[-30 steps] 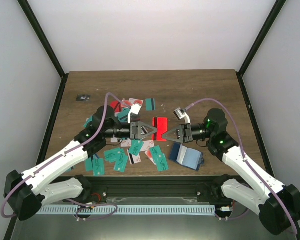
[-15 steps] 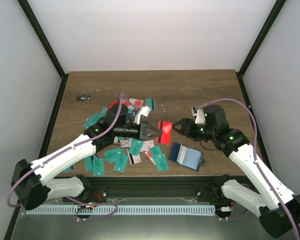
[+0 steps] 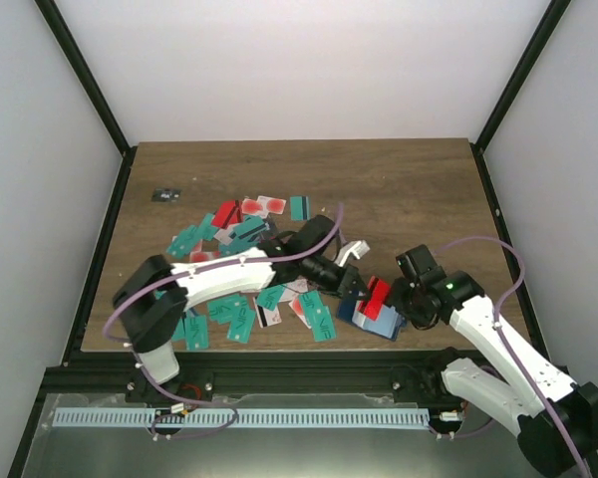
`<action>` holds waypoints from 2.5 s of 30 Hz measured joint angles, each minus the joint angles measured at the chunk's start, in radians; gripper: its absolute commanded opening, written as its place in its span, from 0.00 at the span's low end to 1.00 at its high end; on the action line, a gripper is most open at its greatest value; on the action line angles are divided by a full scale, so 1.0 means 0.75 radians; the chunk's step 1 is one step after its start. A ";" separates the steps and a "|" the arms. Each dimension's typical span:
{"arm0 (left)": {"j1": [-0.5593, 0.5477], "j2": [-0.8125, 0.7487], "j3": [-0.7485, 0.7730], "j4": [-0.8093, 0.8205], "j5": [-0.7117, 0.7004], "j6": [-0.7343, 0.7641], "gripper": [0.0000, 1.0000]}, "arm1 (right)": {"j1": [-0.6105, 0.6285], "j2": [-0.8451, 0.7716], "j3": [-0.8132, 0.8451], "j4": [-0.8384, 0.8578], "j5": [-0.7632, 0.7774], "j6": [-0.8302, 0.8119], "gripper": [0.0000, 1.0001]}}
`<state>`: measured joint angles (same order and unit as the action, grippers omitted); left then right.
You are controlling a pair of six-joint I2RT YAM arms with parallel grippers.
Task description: Put the credit cards into the card holder
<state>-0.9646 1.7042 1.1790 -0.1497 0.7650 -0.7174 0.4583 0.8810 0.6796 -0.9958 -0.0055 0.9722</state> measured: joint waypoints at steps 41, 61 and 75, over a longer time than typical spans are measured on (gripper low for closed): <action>0.063 0.507 0.253 -0.331 -0.133 0.162 0.04 | -0.006 0.093 -0.331 0.174 -0.137 0.321 0.28; 0.231 0.444 0.194 -0.395 -0.191 0.265 0.04 | -0.007 0.403 -0.223 0.426 -0.284 0.179 0.10; 0.264 0.424 0.185 -0.380 -0.101 0.253 0.04 | -0.007 0.371 -0.196 0.379 -0.274 0.075 0.26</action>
<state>-0.7666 2.0224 1.3178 -0.4347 0.6891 -0.5278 0.4530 1.1591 0.5323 -0.7116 -0.2111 1.0286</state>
